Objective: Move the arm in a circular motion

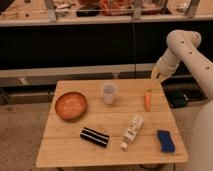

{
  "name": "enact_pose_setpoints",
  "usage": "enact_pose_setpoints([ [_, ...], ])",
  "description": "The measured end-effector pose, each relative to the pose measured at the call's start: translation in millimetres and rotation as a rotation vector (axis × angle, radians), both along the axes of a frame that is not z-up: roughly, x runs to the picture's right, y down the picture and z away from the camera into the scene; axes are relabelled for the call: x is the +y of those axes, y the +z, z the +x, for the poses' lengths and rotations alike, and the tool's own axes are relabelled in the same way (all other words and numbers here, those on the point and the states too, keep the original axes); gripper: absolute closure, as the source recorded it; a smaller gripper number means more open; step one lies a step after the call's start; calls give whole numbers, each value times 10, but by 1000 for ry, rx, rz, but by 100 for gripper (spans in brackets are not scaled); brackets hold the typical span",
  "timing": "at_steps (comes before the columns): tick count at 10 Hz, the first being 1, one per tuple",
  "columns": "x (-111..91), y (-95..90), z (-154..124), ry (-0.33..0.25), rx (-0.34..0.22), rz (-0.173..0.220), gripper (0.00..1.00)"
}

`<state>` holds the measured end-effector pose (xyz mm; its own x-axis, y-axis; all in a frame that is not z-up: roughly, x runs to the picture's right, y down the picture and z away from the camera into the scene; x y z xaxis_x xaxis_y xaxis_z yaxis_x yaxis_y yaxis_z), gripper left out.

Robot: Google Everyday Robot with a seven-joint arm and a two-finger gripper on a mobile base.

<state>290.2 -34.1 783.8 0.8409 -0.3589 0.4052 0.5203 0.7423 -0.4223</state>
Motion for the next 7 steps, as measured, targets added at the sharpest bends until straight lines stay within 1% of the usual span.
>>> enact_pose_setpoints([
  [1, 2, 4, -16, 0, -2, 0, 57],
  [2, 45, -11, 32, 8, 3, 0, 50],
  [3, 147, -52, 117, 19, 13, 0, 38],
  [4, 256, -105, 199, 26, 20, -2, 28],
  [5, 339, -151, 270, 35, 27, -3, 22],
  [6, 398, -164, 303, 45, 31, -4, 20],
  [7, 430, -174, 316, 46, 36, -3, 20],
])
